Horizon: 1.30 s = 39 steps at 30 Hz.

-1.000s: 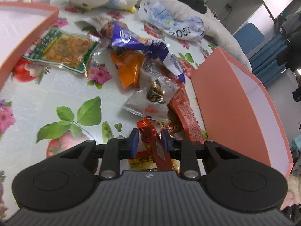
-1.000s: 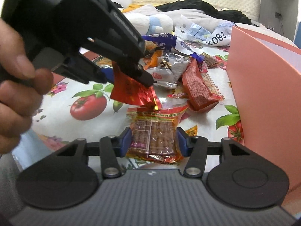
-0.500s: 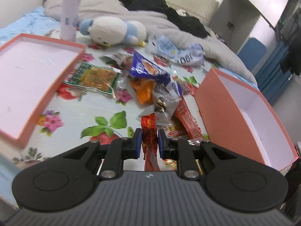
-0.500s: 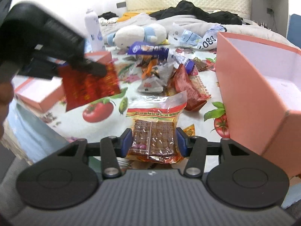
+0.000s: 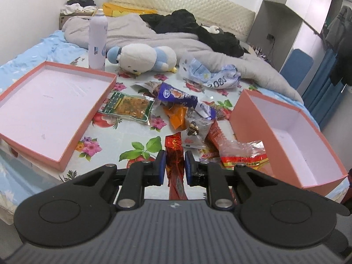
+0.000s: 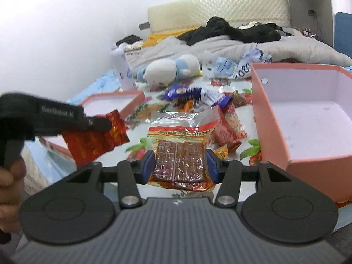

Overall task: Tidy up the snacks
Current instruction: 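Carry both held snacks over the deep pink box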

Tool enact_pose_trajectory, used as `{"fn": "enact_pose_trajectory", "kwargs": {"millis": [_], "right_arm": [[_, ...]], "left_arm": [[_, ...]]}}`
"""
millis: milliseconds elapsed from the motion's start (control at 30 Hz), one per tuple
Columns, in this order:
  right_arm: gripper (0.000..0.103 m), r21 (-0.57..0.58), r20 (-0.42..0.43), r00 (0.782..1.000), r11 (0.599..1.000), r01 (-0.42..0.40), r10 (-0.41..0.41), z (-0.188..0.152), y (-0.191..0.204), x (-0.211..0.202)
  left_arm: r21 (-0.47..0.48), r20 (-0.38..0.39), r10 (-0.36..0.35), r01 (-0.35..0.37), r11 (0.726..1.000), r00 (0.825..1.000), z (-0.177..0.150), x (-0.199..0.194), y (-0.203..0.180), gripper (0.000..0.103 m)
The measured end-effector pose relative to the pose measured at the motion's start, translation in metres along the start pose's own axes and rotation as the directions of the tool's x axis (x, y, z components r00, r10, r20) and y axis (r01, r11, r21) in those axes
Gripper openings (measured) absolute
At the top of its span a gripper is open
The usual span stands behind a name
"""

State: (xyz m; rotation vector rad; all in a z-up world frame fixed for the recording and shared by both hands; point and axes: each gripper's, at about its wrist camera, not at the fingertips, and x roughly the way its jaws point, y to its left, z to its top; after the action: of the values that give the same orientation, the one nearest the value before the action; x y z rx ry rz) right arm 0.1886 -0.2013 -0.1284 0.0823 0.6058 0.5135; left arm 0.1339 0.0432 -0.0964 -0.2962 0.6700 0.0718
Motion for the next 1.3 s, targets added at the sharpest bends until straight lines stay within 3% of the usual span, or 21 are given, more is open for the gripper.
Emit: {"fn": "enact_pose_trajectory", "kwargs": {"millis": [233, 533, 900, 1300], "right_arm": [[0.052, 0.027, 0.051, 0.999, 1.0, -0.005, 0.003, 0.017, -0.007, -0.033], [0.052, 0.05, 0.082, 0.996, 0.998, 0.026, -0.03, 0.023, -0.024, -0.071], [0.052, 0.04, 0.125, 0.983, 0.991, 0.13, -0.134, 0.034, -0.056, -0.1], [0.049, 0.034, 0.124, 0.965, 0.973, 0.228, -0.231, 0.068, -0.12, -0.071]], "left_arm": [[0.022, 0.015, 0.005, -0.005, 1.0, 1.0, 0.007, -0.027, -0.013, 0.021], [0.039, 0.03, -0.046, 0.045, 0.998, 0.998, 0.002, -0.041, -0.048, 0.021], [0.078, 0.043, -0.168, 0.165, 0.983, 0.985, 0.016, -0.026, -0.102, 0.021], [0.134, 0.034, -0.275, 0.268, 0.954, 0.961, 0.056, 0.026, -0.173, 0.021]]}}
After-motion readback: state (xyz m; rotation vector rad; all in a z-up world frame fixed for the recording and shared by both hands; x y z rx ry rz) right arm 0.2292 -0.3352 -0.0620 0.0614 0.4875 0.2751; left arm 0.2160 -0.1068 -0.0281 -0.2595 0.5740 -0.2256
